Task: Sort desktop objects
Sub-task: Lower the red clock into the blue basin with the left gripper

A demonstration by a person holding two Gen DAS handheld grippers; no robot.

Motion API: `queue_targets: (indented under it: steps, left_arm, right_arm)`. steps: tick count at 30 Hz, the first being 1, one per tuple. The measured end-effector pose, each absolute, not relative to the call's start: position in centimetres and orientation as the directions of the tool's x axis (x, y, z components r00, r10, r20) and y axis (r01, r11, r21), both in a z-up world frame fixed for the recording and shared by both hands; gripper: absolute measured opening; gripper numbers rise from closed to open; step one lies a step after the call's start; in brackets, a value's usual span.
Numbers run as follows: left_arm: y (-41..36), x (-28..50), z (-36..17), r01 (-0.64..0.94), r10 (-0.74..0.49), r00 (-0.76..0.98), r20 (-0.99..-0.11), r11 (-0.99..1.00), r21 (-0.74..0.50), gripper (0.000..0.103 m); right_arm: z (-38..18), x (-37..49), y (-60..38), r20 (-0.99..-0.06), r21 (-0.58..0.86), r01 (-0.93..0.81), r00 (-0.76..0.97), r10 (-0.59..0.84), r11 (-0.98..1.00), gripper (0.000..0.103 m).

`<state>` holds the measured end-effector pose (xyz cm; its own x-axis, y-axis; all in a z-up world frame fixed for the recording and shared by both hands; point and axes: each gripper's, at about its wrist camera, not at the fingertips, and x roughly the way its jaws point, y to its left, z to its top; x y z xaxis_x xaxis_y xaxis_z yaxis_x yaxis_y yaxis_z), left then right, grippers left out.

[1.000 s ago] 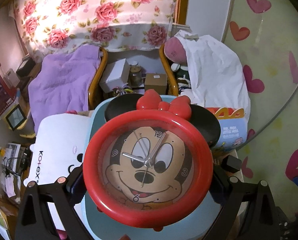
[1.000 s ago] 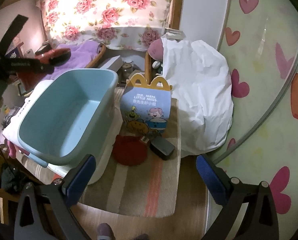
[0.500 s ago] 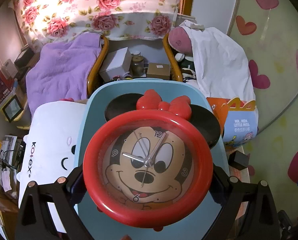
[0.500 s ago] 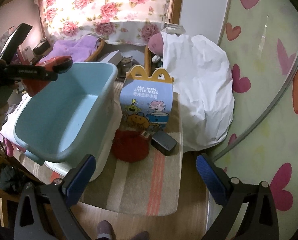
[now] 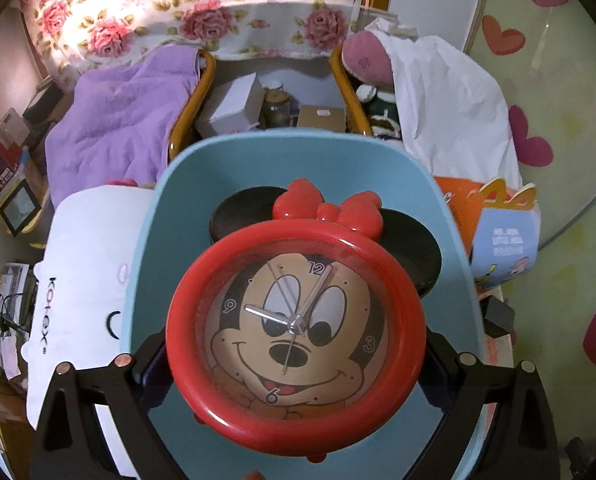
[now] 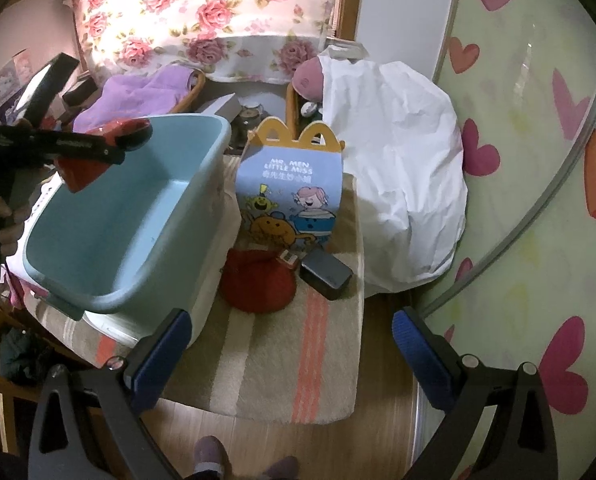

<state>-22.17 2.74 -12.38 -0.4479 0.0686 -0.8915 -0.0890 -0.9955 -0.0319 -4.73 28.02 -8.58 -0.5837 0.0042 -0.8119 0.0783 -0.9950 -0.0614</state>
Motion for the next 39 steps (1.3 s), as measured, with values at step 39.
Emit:
queue_targets:
  steps: [39]
  left_arm:
    - [4.5,-29.5,-24.5,-0.026,-0.018,-0.210,-0.978,-0.999,0.024,0.099]
  right_arm:
    - [-12.2,-6.7,30.7,-0.834,-0.025,0.039,-0.552,-0.001,-0.999,0.103]
